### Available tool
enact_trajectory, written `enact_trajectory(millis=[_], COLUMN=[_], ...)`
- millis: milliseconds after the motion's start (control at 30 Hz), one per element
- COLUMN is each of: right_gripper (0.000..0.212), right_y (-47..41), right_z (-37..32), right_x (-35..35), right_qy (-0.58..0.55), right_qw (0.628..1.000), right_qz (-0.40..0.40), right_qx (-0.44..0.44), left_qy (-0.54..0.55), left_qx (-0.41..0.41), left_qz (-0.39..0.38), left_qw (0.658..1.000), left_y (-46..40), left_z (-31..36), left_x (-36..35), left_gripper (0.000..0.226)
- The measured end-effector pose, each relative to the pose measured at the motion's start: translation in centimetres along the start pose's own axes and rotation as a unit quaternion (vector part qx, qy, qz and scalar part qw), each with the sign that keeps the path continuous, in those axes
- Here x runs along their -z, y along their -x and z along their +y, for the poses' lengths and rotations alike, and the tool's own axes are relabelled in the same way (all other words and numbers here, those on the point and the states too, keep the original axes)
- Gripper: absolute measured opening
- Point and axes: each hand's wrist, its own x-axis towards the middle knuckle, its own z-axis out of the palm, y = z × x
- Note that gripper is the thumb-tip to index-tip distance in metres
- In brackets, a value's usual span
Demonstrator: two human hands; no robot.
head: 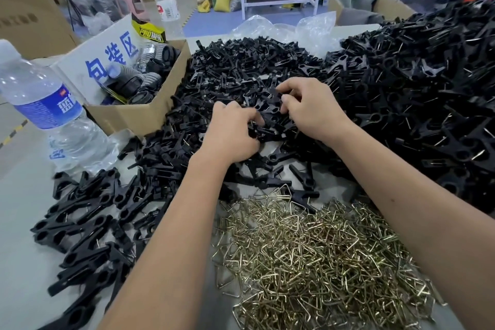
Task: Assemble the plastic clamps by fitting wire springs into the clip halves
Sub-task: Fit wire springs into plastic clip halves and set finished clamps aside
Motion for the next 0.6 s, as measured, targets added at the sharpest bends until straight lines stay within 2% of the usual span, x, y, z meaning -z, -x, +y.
enact_trajectory(millis=[67, 233, 433, 600], right_gripper=[0.021, 0.016, 0.011, 0.015], right_y=[0.1, 0.5, 0.2, -0.4], right_z=[0.1, 0.2, -1.2, -1.6], right_x=[-0.1, -0.2, -2.3, -2.8], right_qy=[-0.017, -0.023, 0.175, 0.176], right_qw=[1.0, 1.0, 0.98, 0.98], right_qz=[0.004, -0.001, -0.095, -0.092], right_qx=[-0.013, -0.019, 0.019, 0.026], left_qy=[-0.013, 0.003, 0.021, 0.017], left_qx=[0.003, 0.037, 0.064, 0.105], left_qz=[-0.014, 0.064, 0.121, 0.258], left_qw=[1.0, 0.997, 0.99, 0.96], left_y=[-0.1, -0.4, -0.2, 0.3], left_z=[0.1, 0.2, 0.3, -0.1], left_x=[-0.4, -0.5, -0.9, 0.2], left_gripper=[0.036, 0.014, 0.009, 0.016])
